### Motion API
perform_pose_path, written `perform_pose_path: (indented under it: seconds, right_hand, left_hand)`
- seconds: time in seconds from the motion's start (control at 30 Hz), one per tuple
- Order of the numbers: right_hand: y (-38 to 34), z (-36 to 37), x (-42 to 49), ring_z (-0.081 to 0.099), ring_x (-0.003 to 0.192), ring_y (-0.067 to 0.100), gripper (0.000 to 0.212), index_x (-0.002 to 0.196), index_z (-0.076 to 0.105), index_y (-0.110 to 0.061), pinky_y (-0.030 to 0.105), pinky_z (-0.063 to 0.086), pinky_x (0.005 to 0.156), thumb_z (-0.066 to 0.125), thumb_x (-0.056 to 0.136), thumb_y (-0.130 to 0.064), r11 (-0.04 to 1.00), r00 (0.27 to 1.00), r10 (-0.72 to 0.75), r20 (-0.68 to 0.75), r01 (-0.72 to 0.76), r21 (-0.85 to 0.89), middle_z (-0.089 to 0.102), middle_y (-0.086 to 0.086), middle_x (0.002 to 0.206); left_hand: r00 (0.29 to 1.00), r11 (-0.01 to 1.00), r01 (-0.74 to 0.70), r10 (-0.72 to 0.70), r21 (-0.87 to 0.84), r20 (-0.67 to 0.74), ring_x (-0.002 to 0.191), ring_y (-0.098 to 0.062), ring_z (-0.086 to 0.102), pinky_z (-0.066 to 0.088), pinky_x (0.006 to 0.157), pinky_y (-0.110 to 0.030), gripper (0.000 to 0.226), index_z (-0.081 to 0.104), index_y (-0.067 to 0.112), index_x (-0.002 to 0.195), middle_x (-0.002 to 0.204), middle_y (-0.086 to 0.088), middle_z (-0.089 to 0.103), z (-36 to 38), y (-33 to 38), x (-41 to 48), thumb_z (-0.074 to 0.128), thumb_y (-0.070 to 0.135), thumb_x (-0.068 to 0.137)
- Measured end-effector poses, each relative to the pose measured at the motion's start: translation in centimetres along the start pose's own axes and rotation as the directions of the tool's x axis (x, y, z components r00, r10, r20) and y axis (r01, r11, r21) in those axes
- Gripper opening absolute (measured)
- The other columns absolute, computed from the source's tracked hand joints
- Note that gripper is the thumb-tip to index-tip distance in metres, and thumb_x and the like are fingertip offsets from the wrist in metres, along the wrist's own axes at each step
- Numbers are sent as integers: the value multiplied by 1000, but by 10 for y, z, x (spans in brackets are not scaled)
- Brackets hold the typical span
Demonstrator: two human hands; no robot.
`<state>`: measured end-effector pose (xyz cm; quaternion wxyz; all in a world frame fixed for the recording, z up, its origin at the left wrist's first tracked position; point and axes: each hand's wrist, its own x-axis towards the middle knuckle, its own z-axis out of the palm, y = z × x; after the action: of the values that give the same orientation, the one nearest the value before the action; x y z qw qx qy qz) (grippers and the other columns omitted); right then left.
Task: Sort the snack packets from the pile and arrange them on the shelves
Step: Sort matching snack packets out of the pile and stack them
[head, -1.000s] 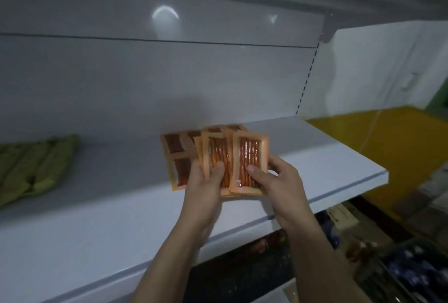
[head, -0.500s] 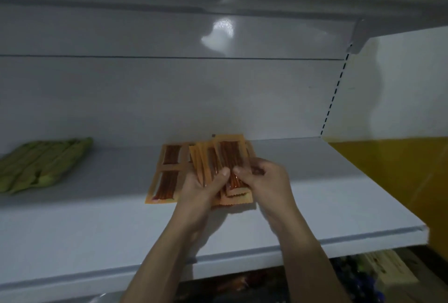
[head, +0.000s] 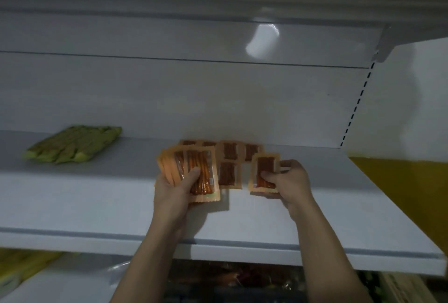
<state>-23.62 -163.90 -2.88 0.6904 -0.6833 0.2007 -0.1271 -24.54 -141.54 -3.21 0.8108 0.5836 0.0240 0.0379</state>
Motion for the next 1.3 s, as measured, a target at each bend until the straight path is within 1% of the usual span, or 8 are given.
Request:
perform_pose_path:
  seconds: [0.13,0.27,0.47,0.63,0.73,0.83,1.07,1.3]
  right_hand:
    - [8,20,9,70,72,38,39,96,52,-19,36,54,48,71,78,10,975,995,-101,19,103,-197,65,14,91]
    - [7,28,18,68,67,31,21,83,59,-13,41,59,54,69,81,5,929,988,-152,-20,136,-346,65,9,83]
    - [17,35,12,61,84,19,10,86,70,-19,23,39,63,63,91,-24,612,956,-293,-15,176,-771,63,-6,86]
    - [33,37,16,61,91,33,38,84,76,-21,28,45,68,49,83,-48,414,892,-451,-37,173,-894,66,12,93]
    - [21,51,-12,63,91,28,44,91,73,-23,30,50,71,46,80,-56,573,833,-548,-77,307,-760,68,8,98]
    - [-6,94,-62,67,94,7,35,109,66,-34,32,56,80,67,82,-55,889,931,-336,139,363,-280,71,-12,101]
    - [-6,155,-96,72,90,17,46,126,60,-26,45,61,78,75,84,-16,953,946,-269,182,289,-94,73,2,98]
    - [17,165,-108,72,88,15,21,98,72,-32,44,60,79,76,84,-16,973,988,-156,-24,149,-178,72,-5,97]
  left_hand:
    - [999,998,-18,20,55,-46,86,-22,74,60,77,-42,30,64,12,115,98,-8,75,-3,1,-3,71,20,87]
    - [999,997,-11,15,82,-48,86,-20,74,59,82,-45,37,62,14,118,98,-4,75,-7,2,-4,74,25,85]
    - [1000,996,-14,14,86,5,80,-14,73,55,62,-24,28,65,14,114,96,-5,76,-16,7,0,71,22,88]
    - [998,999,18,-21,51,54,83,-17,74,58,72,-34,31,64,16,115,98,-5,76,-28,13,4,72,23,86]
    - [995,998,55,-53,-19,88,83,-19,74,60,69,-34,31,63,13,116,99,-8,75,-36,16,3,72,17,86]
    - [986,992,95,-82,-85,144,85,-22,74,59,63,-28,34,61,10,118,102,-12,74,-45,21,4,72,13,86]
    - [911,946,268,-187,-184,367,94,-32,72,60,64,-39,32,60,9,124,108,-19,72,-96,34,11,58,20,95]
    - [978,974,160,-134,-158,162,60,-23,69,54,43,-30,21,61,2,112,78,-13,72,-149,51,30,63,6,91]
